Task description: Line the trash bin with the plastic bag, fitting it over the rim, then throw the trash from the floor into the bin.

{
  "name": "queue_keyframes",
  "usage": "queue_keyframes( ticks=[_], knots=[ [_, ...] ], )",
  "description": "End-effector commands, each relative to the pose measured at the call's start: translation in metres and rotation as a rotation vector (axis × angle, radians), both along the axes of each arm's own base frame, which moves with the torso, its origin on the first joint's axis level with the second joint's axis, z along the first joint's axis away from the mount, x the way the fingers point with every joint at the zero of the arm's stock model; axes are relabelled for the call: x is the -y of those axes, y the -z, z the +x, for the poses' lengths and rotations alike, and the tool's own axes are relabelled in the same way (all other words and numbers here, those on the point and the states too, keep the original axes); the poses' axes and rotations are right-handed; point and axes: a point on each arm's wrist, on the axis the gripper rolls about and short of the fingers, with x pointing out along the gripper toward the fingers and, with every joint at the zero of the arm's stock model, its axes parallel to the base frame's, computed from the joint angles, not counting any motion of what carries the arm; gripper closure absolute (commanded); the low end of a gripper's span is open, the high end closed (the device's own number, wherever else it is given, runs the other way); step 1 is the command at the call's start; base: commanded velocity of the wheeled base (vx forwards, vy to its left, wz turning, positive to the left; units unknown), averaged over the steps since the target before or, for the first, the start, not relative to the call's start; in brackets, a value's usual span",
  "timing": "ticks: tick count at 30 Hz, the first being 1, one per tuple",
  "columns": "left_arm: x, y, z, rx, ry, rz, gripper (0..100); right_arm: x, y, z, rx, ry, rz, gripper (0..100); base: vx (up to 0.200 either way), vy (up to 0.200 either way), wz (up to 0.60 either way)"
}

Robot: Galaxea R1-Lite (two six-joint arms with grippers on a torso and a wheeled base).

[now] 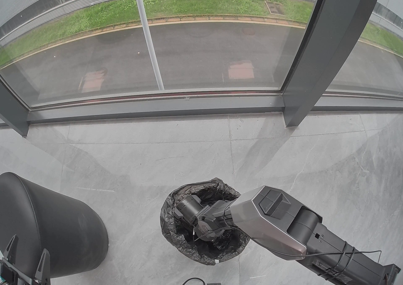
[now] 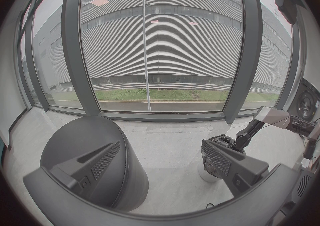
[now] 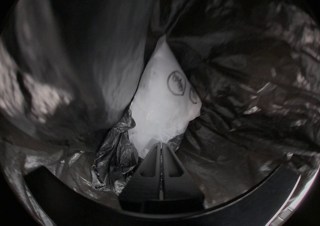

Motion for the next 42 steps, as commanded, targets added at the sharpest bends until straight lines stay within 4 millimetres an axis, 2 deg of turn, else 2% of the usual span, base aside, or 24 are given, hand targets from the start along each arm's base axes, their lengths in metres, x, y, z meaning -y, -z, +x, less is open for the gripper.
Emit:
queue_keyframes(
  ticks=[1,12,27,36,39,42],
  knots=[
    [0.0,0.005,0.0,-0.003,-0.001,0.0,0,-0.011,-0.024,-0.004,0.036,-0.018,0.04,100,0.0,0.0,0.0],
    [0.0,0.005,0.0,-0.003,-0.001,0.0,0,-0.035,-0.032,-0.011,0.124,-0.068,0.16,100,0.0,0.0,0.0],
    [0.0,0.005,0.0,-0.003,-0.001,-0.001,0,-0.042,-0.034,-0.012,0.15,-0.08,0.202,100,0.0,0.0,0.0],
    [0.0,0.005,0.0,-0.003,-0.001,0.0,0,-0.04,-0.03,-0.02,0.092,-0.133,0.105,100,0.0,0.0,0.0],
    [0.0,0.005,0.0,-0.003,-0.001,0.0,0,-0.037,-0.036,-0.024,0.05,-0.169,0.035,100,0.0,0.0,0.0],
    [0.0,0.005,0.0,-0.003,-0.001,0.0,0,-0.031,-0.052,-0.028,0.004,-0.174,-0.017,100,0.0,0.0,0.0]
  ],
)
